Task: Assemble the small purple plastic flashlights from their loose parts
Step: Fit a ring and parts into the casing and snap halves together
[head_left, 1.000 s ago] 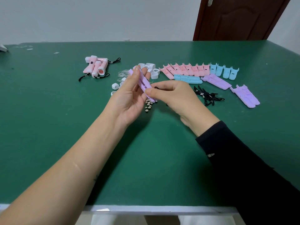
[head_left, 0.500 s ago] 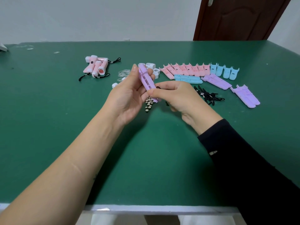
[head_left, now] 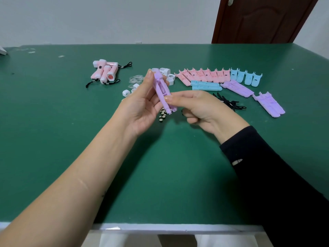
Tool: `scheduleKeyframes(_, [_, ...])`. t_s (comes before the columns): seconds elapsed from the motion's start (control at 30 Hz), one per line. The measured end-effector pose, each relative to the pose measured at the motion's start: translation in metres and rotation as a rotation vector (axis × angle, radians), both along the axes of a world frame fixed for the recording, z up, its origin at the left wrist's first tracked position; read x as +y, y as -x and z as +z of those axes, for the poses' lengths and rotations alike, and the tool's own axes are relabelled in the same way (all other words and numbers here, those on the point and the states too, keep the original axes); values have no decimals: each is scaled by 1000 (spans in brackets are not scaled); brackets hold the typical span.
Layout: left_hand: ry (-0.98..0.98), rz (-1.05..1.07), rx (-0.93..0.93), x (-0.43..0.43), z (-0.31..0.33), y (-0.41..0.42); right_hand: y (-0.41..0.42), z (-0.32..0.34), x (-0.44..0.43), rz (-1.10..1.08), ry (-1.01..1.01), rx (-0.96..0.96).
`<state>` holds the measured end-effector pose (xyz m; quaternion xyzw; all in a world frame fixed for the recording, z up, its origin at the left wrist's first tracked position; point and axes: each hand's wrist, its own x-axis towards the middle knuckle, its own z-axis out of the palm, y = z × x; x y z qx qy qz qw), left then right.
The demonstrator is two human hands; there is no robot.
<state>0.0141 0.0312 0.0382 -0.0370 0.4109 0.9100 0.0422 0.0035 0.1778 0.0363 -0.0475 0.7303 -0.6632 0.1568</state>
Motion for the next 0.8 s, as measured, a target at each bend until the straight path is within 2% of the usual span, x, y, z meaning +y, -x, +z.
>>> scheduleKeyframes(0.3, [8, 11, -93, 2, 4, -1, 5, -3, 4, 143, 123, -192])
scheduleKeyframes(0.8, [-13, 27, -156, 4, 1, 0, 5, -7, 1, 155, 61, -185])
